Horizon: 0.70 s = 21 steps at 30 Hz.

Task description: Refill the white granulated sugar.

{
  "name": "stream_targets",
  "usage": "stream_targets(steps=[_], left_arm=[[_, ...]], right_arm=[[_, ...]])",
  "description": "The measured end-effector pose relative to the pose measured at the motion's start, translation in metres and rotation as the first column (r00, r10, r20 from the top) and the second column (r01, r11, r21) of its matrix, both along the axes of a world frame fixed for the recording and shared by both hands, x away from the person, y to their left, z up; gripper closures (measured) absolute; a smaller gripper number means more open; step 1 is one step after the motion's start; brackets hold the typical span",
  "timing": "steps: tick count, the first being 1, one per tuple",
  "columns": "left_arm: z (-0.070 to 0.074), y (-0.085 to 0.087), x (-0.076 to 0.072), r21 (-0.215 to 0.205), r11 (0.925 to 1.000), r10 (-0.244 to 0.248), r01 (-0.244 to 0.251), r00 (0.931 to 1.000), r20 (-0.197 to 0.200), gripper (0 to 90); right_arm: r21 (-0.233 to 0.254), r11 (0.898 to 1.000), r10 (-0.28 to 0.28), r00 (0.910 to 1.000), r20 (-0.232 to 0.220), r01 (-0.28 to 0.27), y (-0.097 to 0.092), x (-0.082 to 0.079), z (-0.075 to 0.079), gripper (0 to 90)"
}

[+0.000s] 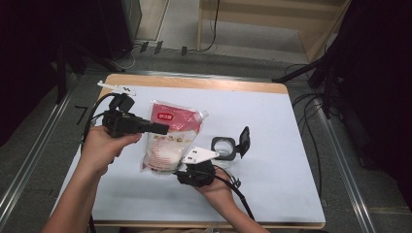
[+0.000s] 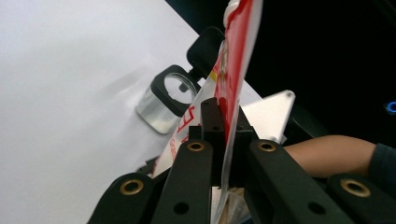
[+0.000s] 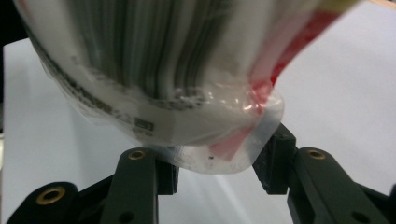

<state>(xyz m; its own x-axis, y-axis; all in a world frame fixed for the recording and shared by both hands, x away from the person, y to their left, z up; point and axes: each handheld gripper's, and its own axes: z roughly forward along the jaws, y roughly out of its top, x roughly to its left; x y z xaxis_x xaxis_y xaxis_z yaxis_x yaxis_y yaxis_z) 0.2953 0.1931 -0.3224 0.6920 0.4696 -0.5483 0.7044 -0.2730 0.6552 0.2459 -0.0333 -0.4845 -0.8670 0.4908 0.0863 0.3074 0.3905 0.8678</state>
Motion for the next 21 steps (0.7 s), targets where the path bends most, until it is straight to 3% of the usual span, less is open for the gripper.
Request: stream_targets(steps=[7, 14, 21], left_arm=[[-0.002, -0.011, -0.001, 0.045, 0.9989, -0.009, 0.007, 0.9992, 0.038, 89.6], [-0.010, -0.022, 0.001, 0.068, 0.9976, -0.016, 0.012, 0.9981, 0.060, 87.2], [-0.014, -0.029, -0.001, 0.084, 0.9962, -0.036, 0.025, 0.9911, 0.128, 85.8]], right_arm=[[-0.044, 0.997, 0.060, 0.9979, 0.024, -0.059, 0.008, -0.010, 0.002, 57.4], [-0.054, 0.991, 0.122, 0.9914, 0.047, -0.120, 0.014, -0.019, 0.008, 54.5], [-0.019, 0.989, 0.143, 0.9896, -0.011, -0.143, 0.013, -0.019, 0.011, 54.6]])
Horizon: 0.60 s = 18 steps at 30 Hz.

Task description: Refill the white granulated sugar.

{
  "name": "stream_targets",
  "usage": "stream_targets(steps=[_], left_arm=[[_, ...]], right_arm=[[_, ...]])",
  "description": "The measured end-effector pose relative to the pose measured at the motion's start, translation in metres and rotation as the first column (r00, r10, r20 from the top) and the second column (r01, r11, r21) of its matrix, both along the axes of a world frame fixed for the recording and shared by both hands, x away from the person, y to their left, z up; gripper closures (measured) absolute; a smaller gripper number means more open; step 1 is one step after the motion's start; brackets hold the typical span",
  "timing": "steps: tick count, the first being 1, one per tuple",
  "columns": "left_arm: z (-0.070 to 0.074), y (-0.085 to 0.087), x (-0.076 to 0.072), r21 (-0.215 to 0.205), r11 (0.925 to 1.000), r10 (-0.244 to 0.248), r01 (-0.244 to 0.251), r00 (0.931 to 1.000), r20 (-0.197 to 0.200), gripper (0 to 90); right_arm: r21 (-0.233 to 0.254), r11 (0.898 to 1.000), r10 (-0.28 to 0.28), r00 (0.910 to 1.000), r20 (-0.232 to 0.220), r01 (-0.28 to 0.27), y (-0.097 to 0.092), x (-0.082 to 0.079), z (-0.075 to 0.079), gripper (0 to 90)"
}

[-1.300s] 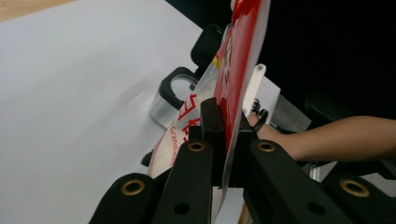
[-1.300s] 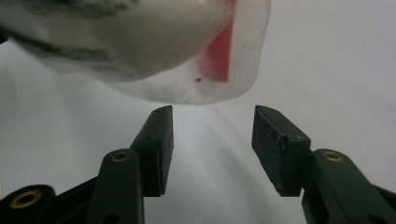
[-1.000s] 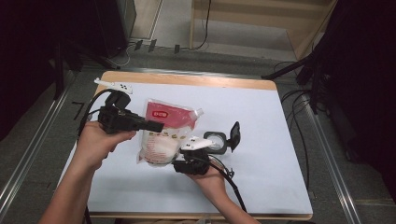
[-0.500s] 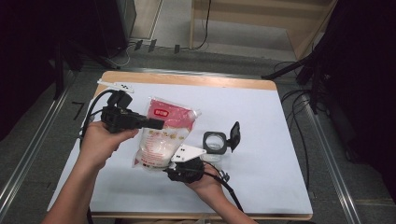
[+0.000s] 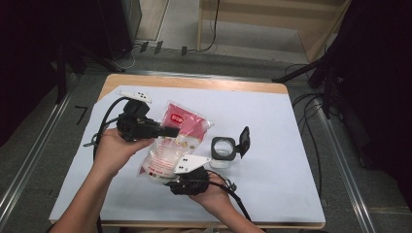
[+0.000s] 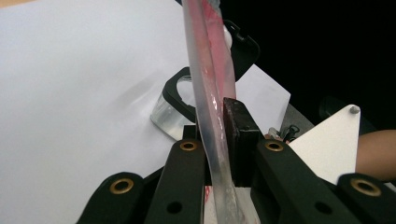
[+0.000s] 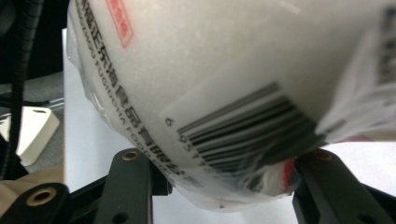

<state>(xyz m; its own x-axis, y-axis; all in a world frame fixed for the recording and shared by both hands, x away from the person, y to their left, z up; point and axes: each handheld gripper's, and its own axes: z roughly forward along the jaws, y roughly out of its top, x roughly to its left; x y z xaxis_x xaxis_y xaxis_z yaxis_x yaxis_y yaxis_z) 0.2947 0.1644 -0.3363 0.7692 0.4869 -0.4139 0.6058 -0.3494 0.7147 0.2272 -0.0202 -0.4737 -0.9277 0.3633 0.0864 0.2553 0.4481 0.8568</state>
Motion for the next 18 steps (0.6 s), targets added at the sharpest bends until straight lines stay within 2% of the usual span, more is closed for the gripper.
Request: stream_targets(steps=[6, 11, 15, 18], left_arm=[[-0.007, -0.007, 0.000, -0.008, 0.9999, -0.007, 0.007, 0.9998, 0.018, 84.8], [-0.013, -0.014, 0.000, -0.027, 0.9996, -0.007, 0.007, 0.9998, 0.017, 83.2], [-0.017, -0.019, -0.001, -0.041, 0.9991, -0.003, 0.004, 0.9998, 0.020, 83.0], [-0.019, -0.023, -0.001, -0.031, 0.9995, -0.001, 0.002, 0.9998, 0.018, 83.0]], right_arm=[[0.016, 1.000, 0.017, 0.9991, -0.039, -0.016, 0.000, 0.000, 0.002, 54.4], [0.028, 0.999, 0.021, 0.9975, -0.068, -0.019, 0.000, -0.001, 0.003, 54.0], [0.047, 0.999, 0.007, 0.9975, -0.070, -0.004, -0.001, -0.002, 0.005, 54.2], [0.054, 0.999, 0.002, 0.9980, -0.063, 0.001, 0.000, -0.005, 0.006, 55.5]])
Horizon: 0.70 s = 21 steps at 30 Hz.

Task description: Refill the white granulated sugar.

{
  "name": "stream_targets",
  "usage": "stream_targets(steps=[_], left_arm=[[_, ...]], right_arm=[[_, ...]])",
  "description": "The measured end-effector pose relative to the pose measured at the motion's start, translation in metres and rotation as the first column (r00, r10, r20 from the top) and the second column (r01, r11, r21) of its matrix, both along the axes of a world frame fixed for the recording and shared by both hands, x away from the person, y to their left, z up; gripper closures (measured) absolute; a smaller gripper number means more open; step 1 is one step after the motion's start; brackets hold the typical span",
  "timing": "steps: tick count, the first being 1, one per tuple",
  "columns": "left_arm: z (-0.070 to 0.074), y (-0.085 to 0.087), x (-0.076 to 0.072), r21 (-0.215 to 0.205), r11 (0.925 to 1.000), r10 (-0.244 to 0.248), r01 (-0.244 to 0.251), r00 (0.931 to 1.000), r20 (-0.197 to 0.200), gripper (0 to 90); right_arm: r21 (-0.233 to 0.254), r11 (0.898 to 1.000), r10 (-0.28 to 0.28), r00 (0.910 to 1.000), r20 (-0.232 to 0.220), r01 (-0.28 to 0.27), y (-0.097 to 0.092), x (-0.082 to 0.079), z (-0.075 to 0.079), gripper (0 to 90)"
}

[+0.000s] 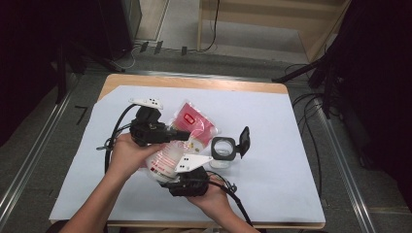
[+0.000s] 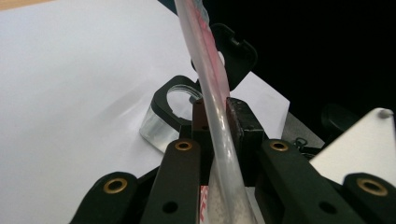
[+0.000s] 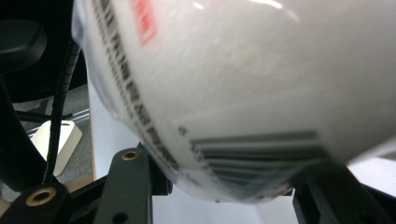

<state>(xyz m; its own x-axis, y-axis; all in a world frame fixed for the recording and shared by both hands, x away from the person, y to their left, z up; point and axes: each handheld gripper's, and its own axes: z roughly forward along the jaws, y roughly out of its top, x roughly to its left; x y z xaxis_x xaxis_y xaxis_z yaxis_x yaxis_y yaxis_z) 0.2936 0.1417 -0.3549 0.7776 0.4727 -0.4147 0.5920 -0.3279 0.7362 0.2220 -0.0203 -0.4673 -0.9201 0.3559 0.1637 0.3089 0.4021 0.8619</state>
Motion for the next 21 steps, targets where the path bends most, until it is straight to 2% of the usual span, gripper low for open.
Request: stream_targets(steps=[3, 6, 7, 14, 17, 21], left_arm=[[-0.002, -0.002, 0.000, 0.000, 1.0000, 0.000, 0.000, 0.9999, -0.012, 82.9], [-0.003, -0.005, 0.000, 0.005, 1.0000, 0.007, -0.007, 0.9999, -0.010, 83.1], [-0.004, -0.007, -0.001, 0.005, 1.0000, 0.007, -0.007, 0.9998, -0.021, 83.4], [-0.007, -0.021, -0.002, 0.042, 0.9991, -0.001, 0.002, 0.9992, -0.040, 83.1], [-0.007, -0.024, -0.002, 0.040, 0.9992, 0.001, 0.000, 0.9992, -0.040, 82.2], [-0.009, -0.029, -0.002, 0.044, 0.9990, -0.003, 0.005, 0.9988, -0.050, 80.7]], right_arm=[[0.004, 1.000, 0.002, 1.0000, -0.003, -0.002, 0.001, -0.003, 0.001, 56.2], [-0.003, 1.000, -0.023, 0.9997, -0.009, 0.023, 0.002, -0.005, 0.000, 55.7], [-0.004, 1.000, -0.031, 0.9994, -0.013, 0.031, 0.002, -0.005, -0.001, 55.5], [-0.014, 0.998, -0.057, 0.9975, -0.042, 0.056, 0.003, -0.008, -0.004, 53.2], [-0.014, 0.996, -0.086, 0.9949, -0.054, 0.085, 0.003, -0.009, -0.004, 51.4], [-0.010, 0.995, -0.101, 0.9914, -0.083, 0.101, 0.000, -0.007, -0.004, 53.7]])
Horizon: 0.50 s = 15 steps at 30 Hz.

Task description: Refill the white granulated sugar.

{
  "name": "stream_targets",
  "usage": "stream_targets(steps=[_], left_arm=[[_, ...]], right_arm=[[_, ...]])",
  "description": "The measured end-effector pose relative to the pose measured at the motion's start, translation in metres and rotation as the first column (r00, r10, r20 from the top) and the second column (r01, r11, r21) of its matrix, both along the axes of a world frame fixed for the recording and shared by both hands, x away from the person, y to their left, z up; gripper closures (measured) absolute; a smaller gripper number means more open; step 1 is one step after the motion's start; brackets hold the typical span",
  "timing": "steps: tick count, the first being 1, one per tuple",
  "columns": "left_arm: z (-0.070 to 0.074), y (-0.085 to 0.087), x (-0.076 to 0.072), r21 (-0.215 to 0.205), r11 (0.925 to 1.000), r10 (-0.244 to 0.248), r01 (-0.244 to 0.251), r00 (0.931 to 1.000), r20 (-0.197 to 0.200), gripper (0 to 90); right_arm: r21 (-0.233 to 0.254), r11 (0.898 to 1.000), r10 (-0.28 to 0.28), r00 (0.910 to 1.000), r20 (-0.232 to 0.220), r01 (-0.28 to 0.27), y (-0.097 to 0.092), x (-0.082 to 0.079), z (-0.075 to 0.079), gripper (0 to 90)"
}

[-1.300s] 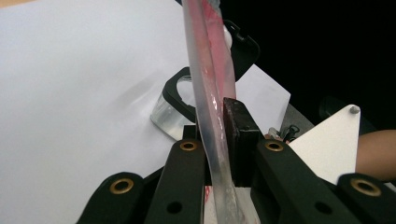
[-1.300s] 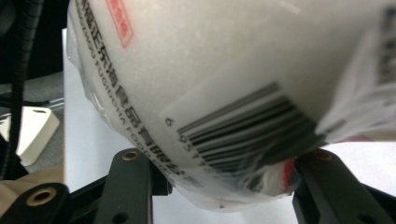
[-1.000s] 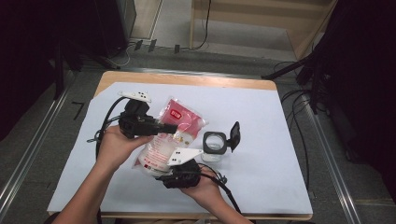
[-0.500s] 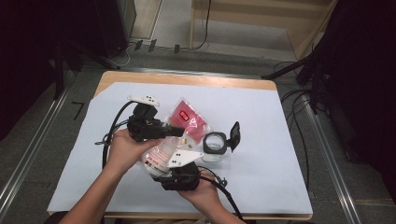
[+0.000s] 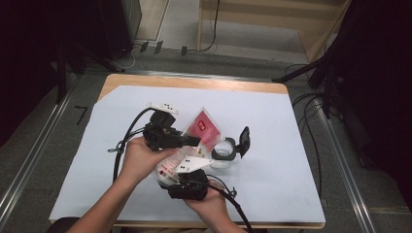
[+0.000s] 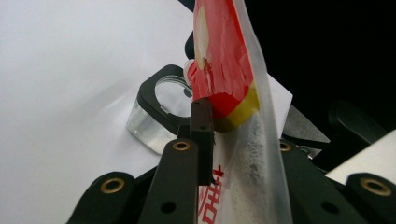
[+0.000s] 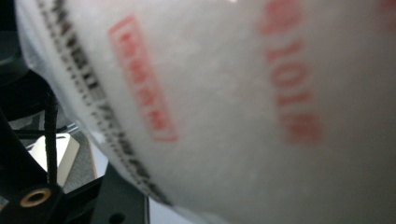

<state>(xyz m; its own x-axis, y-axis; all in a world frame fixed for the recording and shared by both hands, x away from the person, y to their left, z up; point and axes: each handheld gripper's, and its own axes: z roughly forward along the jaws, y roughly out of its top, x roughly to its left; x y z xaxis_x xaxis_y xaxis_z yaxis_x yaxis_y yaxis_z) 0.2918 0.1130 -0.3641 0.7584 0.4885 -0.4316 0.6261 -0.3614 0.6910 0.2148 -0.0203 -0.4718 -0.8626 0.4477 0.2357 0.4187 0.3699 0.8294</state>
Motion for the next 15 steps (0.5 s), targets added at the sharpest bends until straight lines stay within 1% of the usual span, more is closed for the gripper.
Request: stream_targets(steps=[1, 2, 4, 5, 6, 7, 8, 9, 10, 12, 13, 14, 15], left_arm=[[-0.001, 0.000, 0.001, 0.001, 1.0000, -0.003, 0.003, 1.0000, -0.004, 80.2], [-0.002, -0.001, 0.001, -0.003, 1.0000, -0.001, 0.001, 0.9999, -0.015, 79.1], [-0.003, -0.001, 0.002, -0.017, 0.9998, -0.005, 0.005, 0.9997, -0.023, 77.3], [-0.003, -0.001, 0.003, -0.013, 0.9999, -0.005, 0.004, 0.9996, -0.027, 75.5], [-0.003, 0.000, 0.003, -0.027, 0.9996, -0.008, 0.007, 0.9995, -0.032, 73.3], [-0.003, 0.000, 0.003, -0.036, 0.9993, -0.007, 0.006, 0.9993, -0.038, 69.8], [-0.004, -0.001, 0.003, -0.045, 0.9990, -0.003, 0.002, 0.9993, -0.037, 68.6], [-0.004, -0.001, 0.003, -0.043, 0.9991, -0.004, 0.002, 0.9995, -0.031, 68.6], [-0.003, -0.001, 0.002, -0.037, 0.9993, -0.005, 0.004, 0.9995, -0.030, 70.3], [-0.003, 0.000, 0.002, -0.039, 0.9992, -0.004, 0.003, 0.9994, -0.034, 71.7], [-0.002, 0.001, 0.002, -0.032, 0.9995, -0.003, 0.002, 0.9994, -0.035, 74.2], [-0.001, 0.001, 0.002, -0.029, 0.9996, -0.003, 0.002, 0.9995, -0.033, 79.9], [-0.001, 0.002, 0.002, -0.026, 0.9997, 0.000, -0.001, 0.9995, -0.032, 79.9]], right_arm=[[0.001, 1.000, -0.001, 1.0000, -0.003, 0.001, -0.001, 0.000, -0.001, 54.2], [0.001, 1.000, -0.001, 1.0000, -0.006, 0.001, -0.001, 0.000, -0.001, 54.7], [0.015, 1.000, 0.000, 0.9997, -0.023, 0.000, -0.002, 0.000, -0.002, 55.2], [0.032, 0.999, 0.001, 0.9991, -0.042, 0.000, -0.002, 0.000, -0.003, 55.5], [0.044, 0.999, 0.002, 0.9985, -0.055, 0.001, -0.003, 0.001, -0.003, 55.6], [0.065, 0.998, 0.003, 0.9970, -0.078, 0.002, -0.004, 0.002, -0.004, 55.9], [0.090, 0.996, -0.005, 0.9946, -0.103, 0.015, -0.007, 0.004, -0.004, 56.1], [0.090, 0.996, -0.005, 0.9946, -0.103, 0.015, -0.007, 0.004, -0.004, 56.1], [0.094, 0.995, -0.012, 0.9939, -0.109, 0.022, -0.008, 0.005, -0.004, 56.2], [0.096, 0.995, -0.020, 0.9945, -0.103, 0.030, -0.010, 0.006, -0.005, 56.3], [0.094, 0.995, -0.024, 0.9948, -0.099, 0.033, -0.011, 0.007, -0.005, 56.4], [0.098, 0.995, -0.025, 0.9946, -0.100, 0.035, -0.012, 0.008, -0.005, 56.3], [0.098, 0.995, -0.025, 0.9946, -0.100, 0.035, -0.012, 0.008, -0.005, 56.3]])
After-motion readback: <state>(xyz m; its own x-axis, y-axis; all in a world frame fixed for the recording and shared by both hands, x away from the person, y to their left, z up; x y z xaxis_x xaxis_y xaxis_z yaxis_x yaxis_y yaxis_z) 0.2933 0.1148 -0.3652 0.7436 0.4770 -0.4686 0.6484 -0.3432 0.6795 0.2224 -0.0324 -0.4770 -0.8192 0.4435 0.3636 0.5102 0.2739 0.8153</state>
